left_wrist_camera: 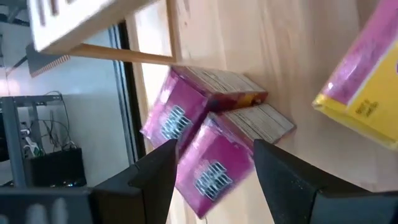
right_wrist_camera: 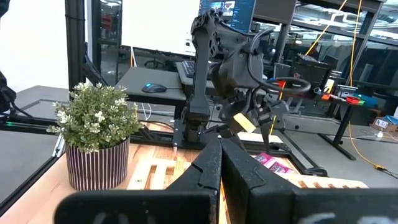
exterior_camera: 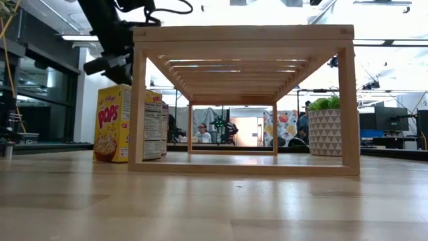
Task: Stack cereal on shelf
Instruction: Put the bottom purple cereal box on the shelf
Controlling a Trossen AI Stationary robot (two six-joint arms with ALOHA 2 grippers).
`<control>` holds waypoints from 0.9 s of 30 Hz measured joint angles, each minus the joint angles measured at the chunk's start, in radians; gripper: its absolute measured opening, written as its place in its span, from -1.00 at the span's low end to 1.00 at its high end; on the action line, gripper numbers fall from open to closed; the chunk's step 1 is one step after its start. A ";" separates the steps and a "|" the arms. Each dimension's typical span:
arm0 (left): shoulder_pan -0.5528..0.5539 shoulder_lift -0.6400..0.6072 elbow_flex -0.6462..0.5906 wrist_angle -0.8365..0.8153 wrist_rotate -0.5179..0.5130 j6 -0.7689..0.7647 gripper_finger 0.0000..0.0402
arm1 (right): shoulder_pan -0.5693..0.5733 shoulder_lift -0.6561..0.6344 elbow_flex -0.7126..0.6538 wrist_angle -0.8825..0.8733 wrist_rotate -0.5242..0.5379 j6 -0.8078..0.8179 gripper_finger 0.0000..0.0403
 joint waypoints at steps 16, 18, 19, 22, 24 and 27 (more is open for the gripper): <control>0.026 0.011 0.067 -0.192 -0.013 -0.052 0.01 | 0.000 0.000 0.000 -0.001 0.002 0.002 -1.00; 0.027 0.016 0.067 -0.190 0.011 -0.049 0.01 | 0.000 0.000 0.000 -0.001 0.002 0.002 -1.00; 0.027 0.021 0.067 -0.188 0.018 -0.041 0.01 | 0.000 0.000 0.000 -0.001 0.002 0.002 -1.00; 0.026 0.044 0.067 -0.189 0.026 -0.003 0.01 | 0.000 0.000 0.000 -0.001 0.003 0.002 -1.00; 0.026 0.062 0.068 -0.191 0.025 0.026 0.01 | 0.000 0.000 0.000 -0.001 0.003 0.009 -1.00; 0.026 0.100 0.068 -0.185 0.025 0.069 0.01 | 0.000 0.000 0.000 -0.005 0.003 0.024 -1.00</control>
